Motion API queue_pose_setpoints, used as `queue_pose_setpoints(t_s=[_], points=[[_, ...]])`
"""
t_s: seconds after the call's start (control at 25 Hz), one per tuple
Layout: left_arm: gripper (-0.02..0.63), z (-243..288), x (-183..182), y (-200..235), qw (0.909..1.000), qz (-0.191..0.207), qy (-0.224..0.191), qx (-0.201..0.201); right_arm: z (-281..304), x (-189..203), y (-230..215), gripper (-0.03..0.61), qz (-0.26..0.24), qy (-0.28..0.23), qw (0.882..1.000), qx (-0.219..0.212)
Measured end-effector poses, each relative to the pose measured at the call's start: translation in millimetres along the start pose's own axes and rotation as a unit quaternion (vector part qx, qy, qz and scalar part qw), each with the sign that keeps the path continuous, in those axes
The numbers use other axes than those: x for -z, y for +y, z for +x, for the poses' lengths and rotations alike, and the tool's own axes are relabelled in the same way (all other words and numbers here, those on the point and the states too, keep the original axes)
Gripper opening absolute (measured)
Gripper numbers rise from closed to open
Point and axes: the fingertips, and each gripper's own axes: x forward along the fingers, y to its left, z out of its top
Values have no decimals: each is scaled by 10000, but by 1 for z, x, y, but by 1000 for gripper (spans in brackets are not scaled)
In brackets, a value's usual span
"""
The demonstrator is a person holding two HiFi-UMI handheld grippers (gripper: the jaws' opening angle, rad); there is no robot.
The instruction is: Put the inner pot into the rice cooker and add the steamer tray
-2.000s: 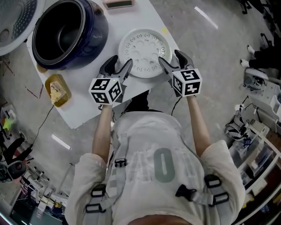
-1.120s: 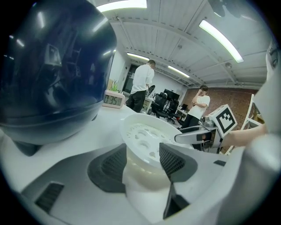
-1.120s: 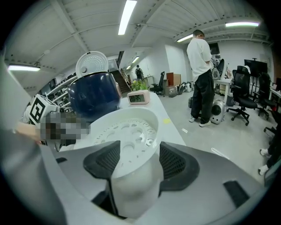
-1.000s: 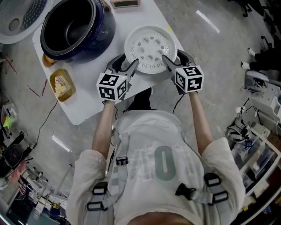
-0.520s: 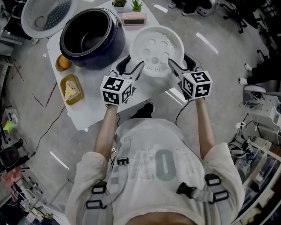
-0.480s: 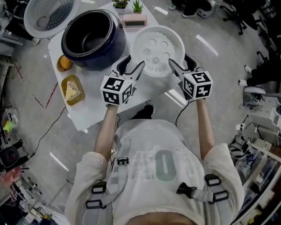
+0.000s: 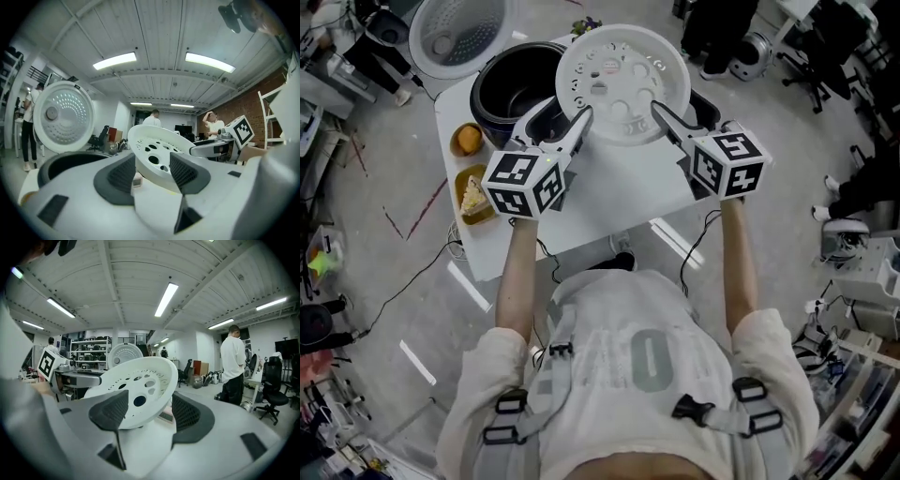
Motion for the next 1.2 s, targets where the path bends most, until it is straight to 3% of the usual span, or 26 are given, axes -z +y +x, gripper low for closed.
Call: queue_pose_setpoints(t_s=[0.2, 0.48, 0.88, 1.2], points=[[238, -19, -41, 32, 9971, 383, -168, -643, 35, -42, 21, 287, -227, -229, 9986, -418], [238, -53, -62, 111, 9896, 461, -8, -1362, 116, -65, 72, 290, -308, 52, 9952, -932], [238, -58, -18, 191, 9766, -2, 660, -2049, 207, -38, 103, 290, -439, 843, 9861, -1360], [238, -53, 16, 213, 9678, -229, 1044, -2280, 236, -13, 105, 294, -693, 1166, 9796, -1481]])
